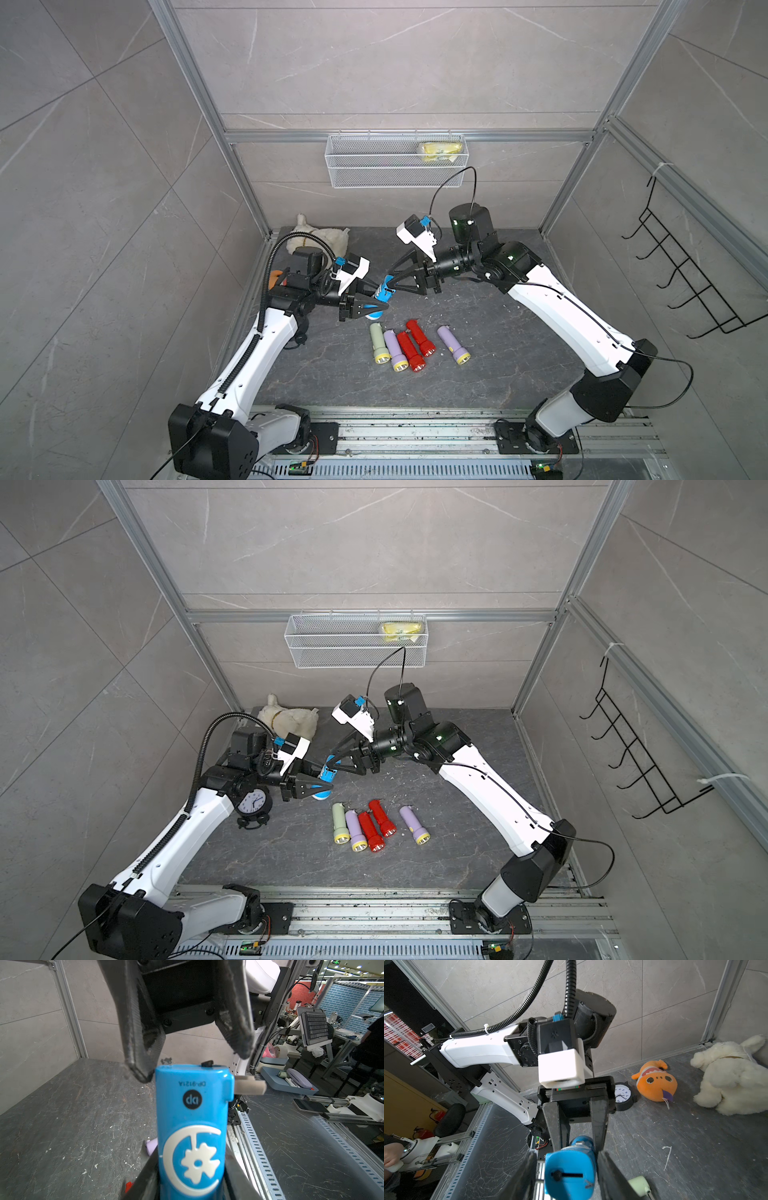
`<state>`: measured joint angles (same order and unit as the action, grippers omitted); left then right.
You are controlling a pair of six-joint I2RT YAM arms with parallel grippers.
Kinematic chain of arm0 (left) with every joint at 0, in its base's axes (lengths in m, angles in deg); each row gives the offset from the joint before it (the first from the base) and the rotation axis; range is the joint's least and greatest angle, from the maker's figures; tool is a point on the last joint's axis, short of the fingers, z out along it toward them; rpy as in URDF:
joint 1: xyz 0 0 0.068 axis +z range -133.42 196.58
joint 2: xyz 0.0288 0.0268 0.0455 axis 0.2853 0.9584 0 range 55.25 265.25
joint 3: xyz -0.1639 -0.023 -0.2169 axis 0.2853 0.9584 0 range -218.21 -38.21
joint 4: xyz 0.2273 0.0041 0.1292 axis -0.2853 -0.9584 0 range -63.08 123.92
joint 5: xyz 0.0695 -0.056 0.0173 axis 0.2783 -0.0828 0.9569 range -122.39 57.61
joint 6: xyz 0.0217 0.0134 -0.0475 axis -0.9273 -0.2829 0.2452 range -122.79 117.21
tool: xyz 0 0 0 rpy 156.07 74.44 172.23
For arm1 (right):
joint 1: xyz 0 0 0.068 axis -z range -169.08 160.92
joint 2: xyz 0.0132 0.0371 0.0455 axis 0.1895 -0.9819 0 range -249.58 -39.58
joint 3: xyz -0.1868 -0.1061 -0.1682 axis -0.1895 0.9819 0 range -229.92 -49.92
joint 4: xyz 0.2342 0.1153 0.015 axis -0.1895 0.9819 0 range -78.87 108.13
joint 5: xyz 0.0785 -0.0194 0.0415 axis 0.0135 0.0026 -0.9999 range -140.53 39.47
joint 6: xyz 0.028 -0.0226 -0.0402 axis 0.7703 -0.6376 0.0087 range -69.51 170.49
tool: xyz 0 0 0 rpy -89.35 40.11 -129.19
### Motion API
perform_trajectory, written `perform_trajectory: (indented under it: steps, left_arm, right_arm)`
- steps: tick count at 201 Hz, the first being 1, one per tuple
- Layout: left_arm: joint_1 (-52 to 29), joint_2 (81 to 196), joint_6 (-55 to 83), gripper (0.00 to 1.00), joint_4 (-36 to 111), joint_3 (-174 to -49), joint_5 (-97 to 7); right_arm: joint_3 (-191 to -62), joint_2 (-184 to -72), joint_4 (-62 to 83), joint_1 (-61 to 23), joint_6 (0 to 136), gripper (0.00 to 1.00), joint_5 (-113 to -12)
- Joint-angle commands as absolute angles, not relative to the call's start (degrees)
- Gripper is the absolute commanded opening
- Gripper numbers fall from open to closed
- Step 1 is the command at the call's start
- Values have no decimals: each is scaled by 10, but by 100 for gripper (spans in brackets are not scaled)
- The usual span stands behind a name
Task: Close the plug at the bottom of the flashlight
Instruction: Close the plug of the flashlight.
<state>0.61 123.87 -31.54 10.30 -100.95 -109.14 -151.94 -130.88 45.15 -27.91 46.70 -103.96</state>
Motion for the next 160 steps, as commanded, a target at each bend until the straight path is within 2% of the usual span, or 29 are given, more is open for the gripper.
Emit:
perform_trajectory:
  steps: [1,43,160]
  left_arm:
    - [9,1227,-327,0,101,-1022,-1111]
    - [9,1226,-328,0,102,-1022,-1112]
    - [10,1221,-328,0,102,-1021,-1112]
  right_arm:
    - [-1529,-1318,451,-273,476,50,-1058]
    - [-1515,-1316,441,-272,472,42,-1062]
    - [-1501,-1323,451,-269,465,45,-1075]
